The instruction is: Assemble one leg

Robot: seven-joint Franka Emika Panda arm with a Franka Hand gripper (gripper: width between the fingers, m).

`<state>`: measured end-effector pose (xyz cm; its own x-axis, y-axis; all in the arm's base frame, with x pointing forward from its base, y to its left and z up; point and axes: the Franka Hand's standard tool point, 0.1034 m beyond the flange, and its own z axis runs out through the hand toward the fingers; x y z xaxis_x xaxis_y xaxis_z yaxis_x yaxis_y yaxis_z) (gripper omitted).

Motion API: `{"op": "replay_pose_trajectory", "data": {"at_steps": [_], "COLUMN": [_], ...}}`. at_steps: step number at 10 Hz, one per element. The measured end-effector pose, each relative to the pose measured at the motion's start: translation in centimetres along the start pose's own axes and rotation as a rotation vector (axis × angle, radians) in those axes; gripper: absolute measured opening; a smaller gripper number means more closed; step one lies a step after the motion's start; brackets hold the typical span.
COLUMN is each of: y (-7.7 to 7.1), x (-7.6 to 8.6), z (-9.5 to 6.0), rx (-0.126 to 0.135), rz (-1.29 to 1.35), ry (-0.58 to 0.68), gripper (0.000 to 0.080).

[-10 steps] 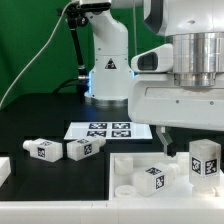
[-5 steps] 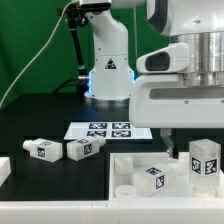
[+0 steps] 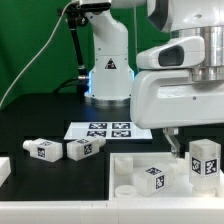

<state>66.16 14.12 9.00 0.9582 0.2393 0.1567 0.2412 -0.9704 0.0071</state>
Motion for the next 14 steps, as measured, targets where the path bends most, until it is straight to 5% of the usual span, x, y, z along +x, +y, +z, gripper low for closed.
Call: {"op": "replay_pose_trajectory", "data": {"at_steps": [2,6,11,14], "y": [0.06,0.04,0.22,0.18], "x": [-0.04,-0.03,-0.18,-0.26], "z": [0.07,0.07,0.26,0.39], "rx": [0.0,0.001,0.017,-0.021], "rz": [0.007,0.043,0.73,1.198], "ry": [-0.001,-0.001,0.006,-0.028], "gripper": [0.0289,0.0284,0.0284,0.0284]}}
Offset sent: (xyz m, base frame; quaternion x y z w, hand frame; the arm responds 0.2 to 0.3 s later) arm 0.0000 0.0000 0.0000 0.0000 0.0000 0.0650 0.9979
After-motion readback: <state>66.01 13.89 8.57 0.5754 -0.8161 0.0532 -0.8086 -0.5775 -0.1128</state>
